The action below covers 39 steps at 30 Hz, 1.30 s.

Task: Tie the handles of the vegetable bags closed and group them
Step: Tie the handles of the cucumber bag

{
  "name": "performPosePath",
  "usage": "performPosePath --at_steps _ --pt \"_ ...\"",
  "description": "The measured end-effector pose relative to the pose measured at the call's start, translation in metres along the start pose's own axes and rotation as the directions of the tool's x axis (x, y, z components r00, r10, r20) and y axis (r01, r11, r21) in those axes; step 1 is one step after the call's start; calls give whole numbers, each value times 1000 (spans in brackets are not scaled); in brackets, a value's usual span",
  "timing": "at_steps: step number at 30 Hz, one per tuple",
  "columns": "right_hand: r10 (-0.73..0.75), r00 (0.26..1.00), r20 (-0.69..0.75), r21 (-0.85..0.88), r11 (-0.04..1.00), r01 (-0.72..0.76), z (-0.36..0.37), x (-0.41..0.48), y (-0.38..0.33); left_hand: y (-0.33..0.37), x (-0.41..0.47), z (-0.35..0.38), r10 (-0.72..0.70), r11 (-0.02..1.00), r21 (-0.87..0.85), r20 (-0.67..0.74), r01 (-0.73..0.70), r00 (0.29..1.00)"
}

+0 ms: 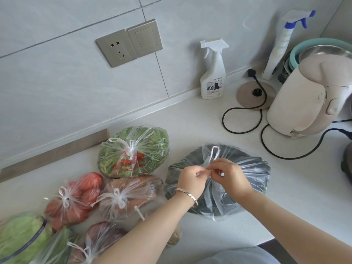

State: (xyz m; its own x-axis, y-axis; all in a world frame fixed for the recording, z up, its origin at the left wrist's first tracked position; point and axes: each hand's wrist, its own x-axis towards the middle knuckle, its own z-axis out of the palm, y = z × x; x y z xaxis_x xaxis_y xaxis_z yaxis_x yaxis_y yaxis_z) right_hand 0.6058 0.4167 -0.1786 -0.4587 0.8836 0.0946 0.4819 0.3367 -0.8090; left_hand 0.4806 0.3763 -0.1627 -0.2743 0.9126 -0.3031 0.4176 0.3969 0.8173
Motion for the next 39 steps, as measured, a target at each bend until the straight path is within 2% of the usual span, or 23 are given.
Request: performPosePath --at_steps 4,9,12,14,16,19,21,23,24,26,28,31,34,37,39 --pt "103 995 -1 39 994 -103 -2 -1 -3 2 -2 0 24 999 41 4 -24 1000" --pt "312 950 19 250 919 -307 -4 0 -8 6 1 -2 108 968 226 33 -112 994" --pt "355 932 81 322 875 -361 -9 1 -10 4 3 -4 170 932 315 63 -182 983" --pt "350 919 184 324 861 -393 -17 3 -11 2 2 -6 212 908 354 79 -226 974" --pt "345 888 303 328 837 -438 -27 8 -11 0 5 -8 211 925 297 117 -237 970" --pt "329 839 433 338 804 -489 -37 9 -8 0 9 -11 50 998 25 210 -57 976" --pt "270 868 418 293 864 -410 -33 5 -3 -1 11 -11 -65 994 -70 273 87 960" --pt "160 951 264 137 970 -202 -23 -2 1 -1 11 -10 -154 976 -94 336 196 929" --pt "51 984 169 29 998 -57 -18 -5 5 0 10 -10 -192 963 -110 364 247 912" --pt "-216 974 67 -187 956 225 -11 -9 14 2 11 -10 -254 930 -144 408 337 877" --pt "-368 926 88 -331 866 376 -9 -10 21 5 12 -10 -295 912 -140 429 386 854" --pt "-458 881 117 -423 780 461 -10 -9 24 7 14 -8 -344 884 -144 443 445 828" --pt "-456 874 166 -546 696 467 -10 -6 26 8 15 -6 -359 869 -160 448 469 819" --pt "-442 867 230 -625 616 480 -11 -7 27 12 13 -4 -332 901 -142 382 410 862" --pt "-408 867 286 -640 593 489 -13 -10 25 14 13 -1 -289 944 -66 300 322 909"
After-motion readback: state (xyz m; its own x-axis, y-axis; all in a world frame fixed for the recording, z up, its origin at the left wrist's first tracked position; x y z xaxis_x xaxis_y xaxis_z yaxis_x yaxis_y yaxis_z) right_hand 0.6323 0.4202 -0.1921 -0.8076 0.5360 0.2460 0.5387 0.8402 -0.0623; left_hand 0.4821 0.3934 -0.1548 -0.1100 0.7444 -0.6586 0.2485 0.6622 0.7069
